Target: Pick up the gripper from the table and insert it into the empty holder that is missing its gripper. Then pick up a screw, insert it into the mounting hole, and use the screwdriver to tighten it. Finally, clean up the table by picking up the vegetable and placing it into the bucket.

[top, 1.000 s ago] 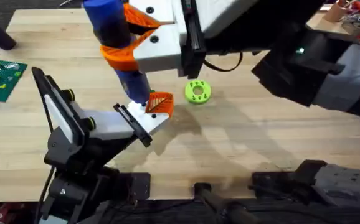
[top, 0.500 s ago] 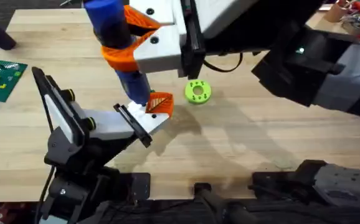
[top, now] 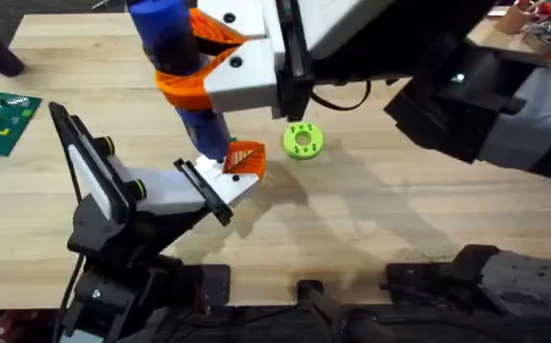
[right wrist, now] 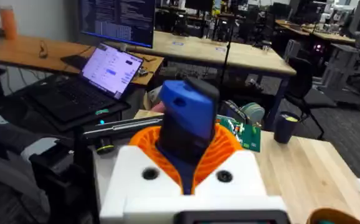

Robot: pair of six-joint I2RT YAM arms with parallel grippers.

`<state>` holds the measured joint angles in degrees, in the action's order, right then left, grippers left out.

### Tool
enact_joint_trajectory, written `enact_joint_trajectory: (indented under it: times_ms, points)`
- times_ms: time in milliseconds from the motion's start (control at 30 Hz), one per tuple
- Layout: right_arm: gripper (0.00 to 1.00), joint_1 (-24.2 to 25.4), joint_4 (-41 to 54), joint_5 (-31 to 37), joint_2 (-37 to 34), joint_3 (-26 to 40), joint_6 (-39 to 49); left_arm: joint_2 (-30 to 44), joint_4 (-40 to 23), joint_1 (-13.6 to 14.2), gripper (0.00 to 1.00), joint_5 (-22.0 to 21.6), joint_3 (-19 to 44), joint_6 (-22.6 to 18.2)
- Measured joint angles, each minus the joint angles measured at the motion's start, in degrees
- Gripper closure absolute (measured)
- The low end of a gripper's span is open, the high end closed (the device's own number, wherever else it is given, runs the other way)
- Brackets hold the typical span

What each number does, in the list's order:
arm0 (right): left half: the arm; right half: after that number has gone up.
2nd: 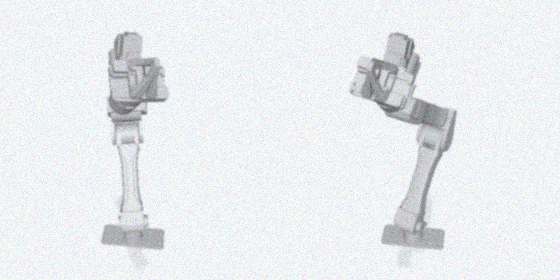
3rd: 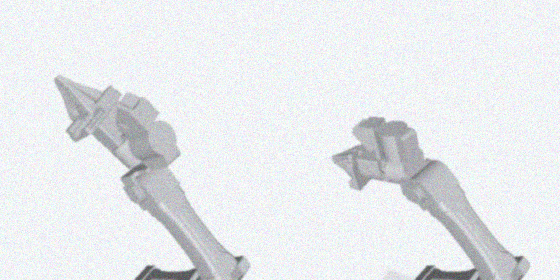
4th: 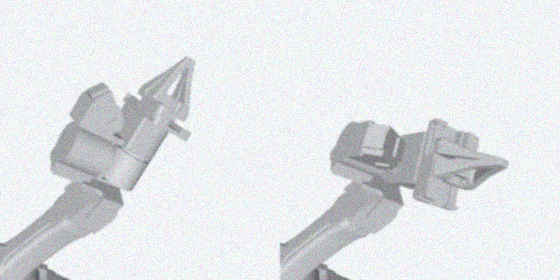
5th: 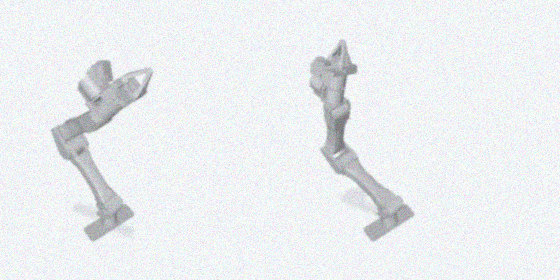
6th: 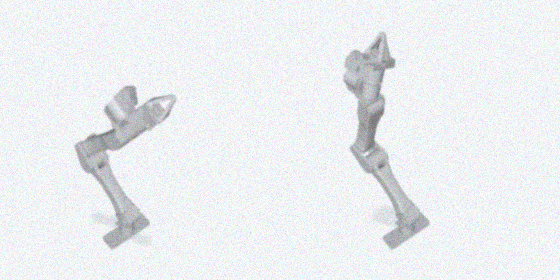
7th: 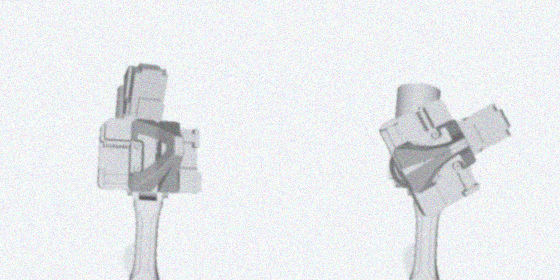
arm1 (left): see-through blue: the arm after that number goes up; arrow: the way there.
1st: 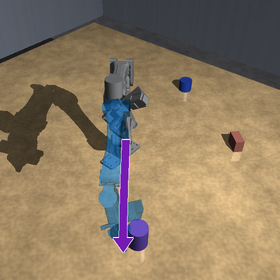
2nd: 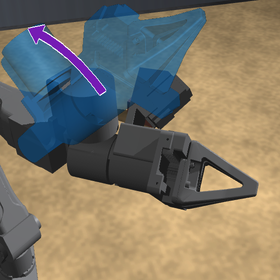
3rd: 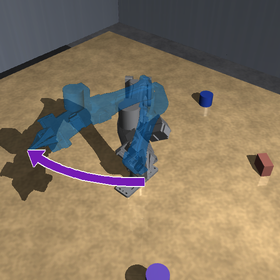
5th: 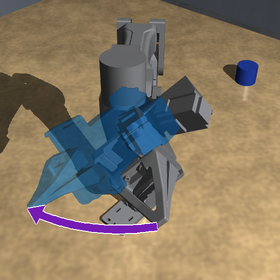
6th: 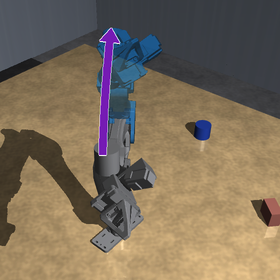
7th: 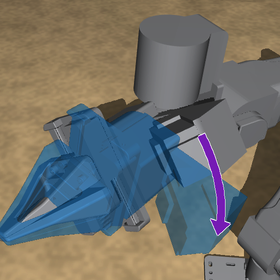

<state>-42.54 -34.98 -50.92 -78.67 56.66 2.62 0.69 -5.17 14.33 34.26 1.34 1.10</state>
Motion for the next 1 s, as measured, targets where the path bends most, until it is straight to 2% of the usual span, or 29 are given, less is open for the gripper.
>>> enact_joint_trajectory:
  times_ms: [167, 333, 433, 700, 767, 867, 1000]
  points:
    - [0.94, 0.31, 1.46, -0.35, -0.6, 2.01, -0.02, 0.0, -0.04, 0.0, 0.993, 0.03, 0.0, 0.02]
    - [0.94, 2.48, 8.48, -0.36, -0.79, 10.83, 1.3, 0.0, -0.04, 0.0, 0.993, 0.05, 0.0, 0.01]
    - [0.94, 4.01, 9.21, -0.37, -0.78, 14.56, 2.26, 0.0, -0.04, 0.0, 0.993, 0.05, 0.0, 0.01]
    - [0.94, 7.07, 13.8, -0.35, -0.78, 16.34, 4.01, 0.0, -0.04, 0.0, 0.993, 0.05, 0.0, 0.01]
    - [0.94, 7.77, 17.97, -0.27, -0.78, 16.46, 5.91, 0.0, -0.04, 0.0, 0.993, 0.07, 0.0, 0.02]
    - [0.941, 8.65, 29.26, 2.06, -0.78, 16.65, 10.81, 0.0, -0.02, 0.0, 0.993, 0.12, 0.0, 0.0]
    - [0.939, 9.28, 43.32, 10.7, -0.79, 16.67, 19.56, 0.0, -0.04, 0.0, 0.993, 0.21, 0.0, 0.01]
